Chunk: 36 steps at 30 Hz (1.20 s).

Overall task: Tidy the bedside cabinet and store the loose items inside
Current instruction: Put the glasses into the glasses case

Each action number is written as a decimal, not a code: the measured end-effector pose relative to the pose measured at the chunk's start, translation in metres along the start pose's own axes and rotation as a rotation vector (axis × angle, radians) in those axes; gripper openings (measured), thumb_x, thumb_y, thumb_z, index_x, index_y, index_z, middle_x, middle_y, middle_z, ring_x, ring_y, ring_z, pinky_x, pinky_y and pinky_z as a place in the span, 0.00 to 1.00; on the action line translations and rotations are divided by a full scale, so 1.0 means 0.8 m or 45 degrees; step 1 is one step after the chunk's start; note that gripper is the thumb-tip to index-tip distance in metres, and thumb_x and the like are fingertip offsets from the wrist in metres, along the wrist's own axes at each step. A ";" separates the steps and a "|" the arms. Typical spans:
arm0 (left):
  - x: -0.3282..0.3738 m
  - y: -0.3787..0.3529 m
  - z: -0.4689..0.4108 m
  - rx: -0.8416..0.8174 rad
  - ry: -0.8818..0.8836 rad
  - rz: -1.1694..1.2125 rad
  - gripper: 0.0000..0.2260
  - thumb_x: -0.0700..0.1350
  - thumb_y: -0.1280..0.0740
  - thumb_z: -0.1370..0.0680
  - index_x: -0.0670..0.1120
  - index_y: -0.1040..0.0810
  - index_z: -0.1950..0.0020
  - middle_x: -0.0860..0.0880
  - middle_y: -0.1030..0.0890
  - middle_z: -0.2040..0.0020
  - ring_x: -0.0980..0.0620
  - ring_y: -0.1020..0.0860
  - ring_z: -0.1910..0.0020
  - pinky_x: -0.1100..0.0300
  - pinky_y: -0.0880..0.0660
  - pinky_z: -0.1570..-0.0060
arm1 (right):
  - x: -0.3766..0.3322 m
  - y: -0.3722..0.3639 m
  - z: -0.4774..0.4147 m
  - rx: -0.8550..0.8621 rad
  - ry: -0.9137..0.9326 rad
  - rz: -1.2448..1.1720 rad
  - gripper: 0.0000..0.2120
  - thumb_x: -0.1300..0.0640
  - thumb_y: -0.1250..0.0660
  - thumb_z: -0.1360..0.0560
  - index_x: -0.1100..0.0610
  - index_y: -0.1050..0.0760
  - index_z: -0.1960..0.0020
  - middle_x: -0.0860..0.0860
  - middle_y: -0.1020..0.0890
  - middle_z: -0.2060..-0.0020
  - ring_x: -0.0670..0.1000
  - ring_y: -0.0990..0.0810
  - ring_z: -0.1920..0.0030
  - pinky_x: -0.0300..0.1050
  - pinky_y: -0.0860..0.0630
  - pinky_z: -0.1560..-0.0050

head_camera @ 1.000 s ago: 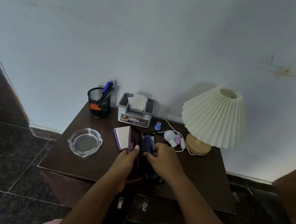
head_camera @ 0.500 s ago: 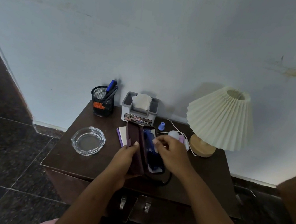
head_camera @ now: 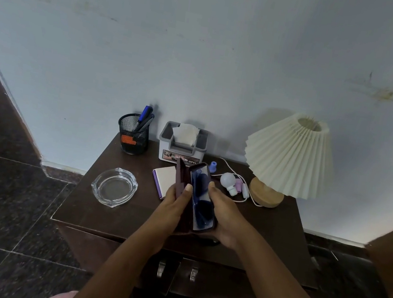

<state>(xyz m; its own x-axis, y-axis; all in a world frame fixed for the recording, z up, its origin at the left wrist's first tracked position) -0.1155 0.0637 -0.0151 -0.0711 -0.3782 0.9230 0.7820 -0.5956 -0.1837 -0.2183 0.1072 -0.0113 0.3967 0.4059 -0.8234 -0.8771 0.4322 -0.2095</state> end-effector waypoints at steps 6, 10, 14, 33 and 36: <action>-0.008 -0.003 0.003 0.051 0.069 -0.118 0.23 0.61 0.48 0.21 0.67 0.48 0.26 0.51 0.34 0.27 0.45 0.28 0.36 0.52 0.19 0.57 | 0.012 -0.019 -0.002 -0.148 -0.106 0.033 0.21 0.37 0.41 0.25 0.46 0.27 0.37 0.51 0.20 0.42 0.56 0.21 0.43 0.60 0.24 0.45; -0.008 0.000 0.003 0.066 0.121 -0.025 0.20 0.52 0.45 0.18 0.68 0.43 0.28 0.53 0.30 0.30 0.48 0.25 0.39 0.53 0.20 0.60 | 0.010 -0.014 -0.004 -0.087 0.012 0.149 0.13 0.48 0.34 0.24 0.44 0.29 0.40 0.49 0.19 0.47 0.52 0.19 0.49 0.53 0.19 0.56; -0.008 0.002 0.000 0.045 0.105 0.058 0.23 0.46 0.42 0.18 0.64 0.42 0.27 0.54 0.30 0.31 0.46 0.26 0.38 0.53 0.20 0.61 | 0.007 -0.014 -0.006 -0.080 0.030 0.104 0.06 0.53 0.37 0.22 0.44 0.28 0.46 0.48 0.17 0.52 0.50 0.17 0.55 0.50 0.19 0.61; -0.012 -0.011 -0.005 -0.016 0.044 0.079 0.20 0.38 0.37 0.22 0.55 0.30 0.33 0.54 0.21 0.39 0.52 0.19 0.48 0.55 0.23 0.58 | -0.003 0.029 -0.007 0.058 0.010 0.114 0.11 0.48 0.37 0.23 0.51 0.26 0.43 0.52 0.17 0.55 0.52 0.18 0.58 0.54 0.21 0.55; -0.013 -0.028 -0.004 -0.101 0.069 -0.025 0.16 0.37 0.36 0.22 0.55 0.26 0.39 0.57 0.20 0.45 0.55 0.19 0.56 0.60 0.23 0.61 | -0.010 0.069 0.000 0.155 0.001 0.182 0.15 0.49 0.32 0.26 0.56 0.25 0.44 0.53 0.17 0.61 0.51 0.18 0.64 0.47 0.21 0.61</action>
<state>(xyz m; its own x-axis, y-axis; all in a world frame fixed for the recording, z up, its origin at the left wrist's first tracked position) -0.1345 0.0789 -0.0215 -0.1215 -0.4024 0.9074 0.7289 -0.6567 -0.1936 -0.2698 0.1274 -0.0161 0.2705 0.4695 -0.8405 -0.8851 0.4647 -0.0253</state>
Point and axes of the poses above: each hand's wrist, its own z-axis away from the middle knuckle, its own y-axis out of the back of the hand, x = y × z, the point moved 6 cm from there along -z, towards the middle knuckle
